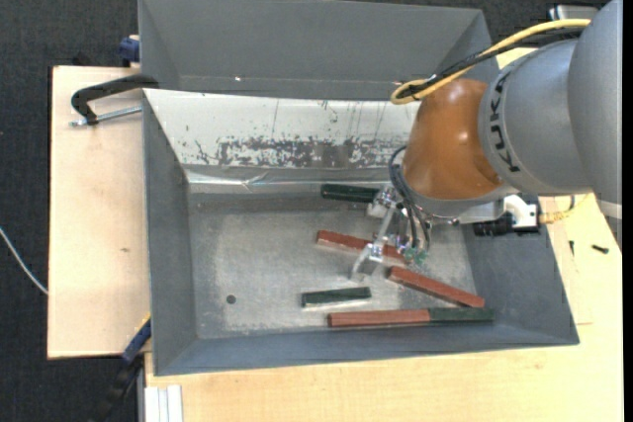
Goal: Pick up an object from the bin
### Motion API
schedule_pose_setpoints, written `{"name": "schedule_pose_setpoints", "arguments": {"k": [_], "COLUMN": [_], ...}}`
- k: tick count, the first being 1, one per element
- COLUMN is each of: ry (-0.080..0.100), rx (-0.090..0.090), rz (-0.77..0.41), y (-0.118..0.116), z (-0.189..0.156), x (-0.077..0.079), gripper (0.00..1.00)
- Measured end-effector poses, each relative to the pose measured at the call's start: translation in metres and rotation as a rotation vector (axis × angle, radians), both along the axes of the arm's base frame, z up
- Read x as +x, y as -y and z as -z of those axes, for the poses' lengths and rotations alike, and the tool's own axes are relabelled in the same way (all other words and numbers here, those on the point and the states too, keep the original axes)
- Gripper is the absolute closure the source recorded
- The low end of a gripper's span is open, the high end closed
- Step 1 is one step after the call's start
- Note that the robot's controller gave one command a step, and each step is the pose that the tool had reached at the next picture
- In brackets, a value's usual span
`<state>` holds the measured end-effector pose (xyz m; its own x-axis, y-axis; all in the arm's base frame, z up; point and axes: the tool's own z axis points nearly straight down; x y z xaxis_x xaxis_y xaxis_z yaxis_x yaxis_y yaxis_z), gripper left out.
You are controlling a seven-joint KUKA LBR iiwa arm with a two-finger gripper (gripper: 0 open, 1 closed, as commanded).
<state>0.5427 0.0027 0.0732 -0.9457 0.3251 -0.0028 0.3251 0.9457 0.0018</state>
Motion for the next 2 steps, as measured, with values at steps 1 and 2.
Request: {"name": "schedule_pose_setpoints", "arguments": {"k": [1, 2], "ry": [0.003, 0.003], "rx": [0.000, 0.000], "rz": [0.001, 0.001], "y": [0.0005, 0.0005], "z": [-0.0088, -0.0088], "x": [0.0011, 0.0011], "gripper": [1.00, 1.00]}}
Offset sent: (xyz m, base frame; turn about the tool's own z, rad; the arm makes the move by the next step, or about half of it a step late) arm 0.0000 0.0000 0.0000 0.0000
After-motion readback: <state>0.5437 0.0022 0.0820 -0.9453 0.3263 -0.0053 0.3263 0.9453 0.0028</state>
